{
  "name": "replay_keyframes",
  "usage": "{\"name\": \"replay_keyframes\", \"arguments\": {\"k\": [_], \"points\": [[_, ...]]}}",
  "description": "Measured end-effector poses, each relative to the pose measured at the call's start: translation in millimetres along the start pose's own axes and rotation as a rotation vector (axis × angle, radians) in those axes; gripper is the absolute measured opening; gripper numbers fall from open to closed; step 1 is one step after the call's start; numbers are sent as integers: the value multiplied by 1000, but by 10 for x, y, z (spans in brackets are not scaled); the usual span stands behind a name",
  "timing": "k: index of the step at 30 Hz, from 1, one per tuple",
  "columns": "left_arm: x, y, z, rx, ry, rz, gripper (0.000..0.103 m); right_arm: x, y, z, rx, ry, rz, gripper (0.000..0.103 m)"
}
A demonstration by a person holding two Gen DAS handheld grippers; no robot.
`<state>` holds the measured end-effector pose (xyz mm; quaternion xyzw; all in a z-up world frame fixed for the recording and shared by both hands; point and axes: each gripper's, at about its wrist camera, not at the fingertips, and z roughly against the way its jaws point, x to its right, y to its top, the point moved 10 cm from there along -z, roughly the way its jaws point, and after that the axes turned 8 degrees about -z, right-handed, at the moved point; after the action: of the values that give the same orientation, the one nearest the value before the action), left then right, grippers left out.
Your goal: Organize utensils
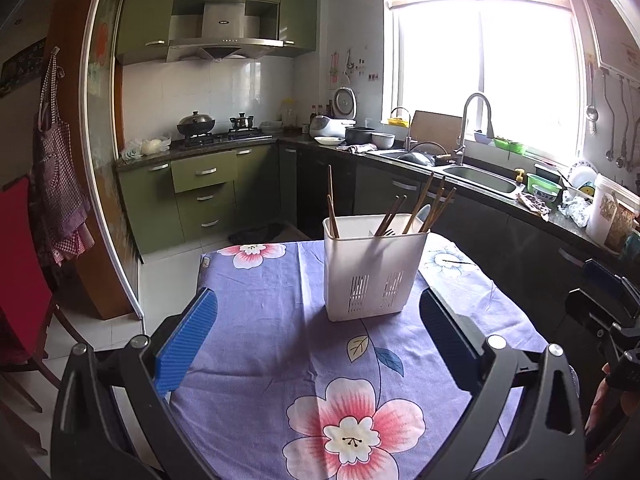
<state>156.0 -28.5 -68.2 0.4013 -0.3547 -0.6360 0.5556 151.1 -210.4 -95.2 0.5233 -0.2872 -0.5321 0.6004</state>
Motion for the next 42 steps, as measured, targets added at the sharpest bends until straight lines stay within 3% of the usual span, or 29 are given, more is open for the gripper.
{"name": "replay_keyframes", "arguments": {"k": [5, 10, 42], "points": [[-7, 14, 234, 16, -10, 14, 96, -65, 220, 304, 40, -29, 19, 98], [1, 24, 355, 18, 1, -5, 96, -112, 229, 438, 55, -54, 28, 98], [-96, -42, 437, 18, 23, 18, 96, -210, 123, 172, -7, -36, 32, 98]]}}
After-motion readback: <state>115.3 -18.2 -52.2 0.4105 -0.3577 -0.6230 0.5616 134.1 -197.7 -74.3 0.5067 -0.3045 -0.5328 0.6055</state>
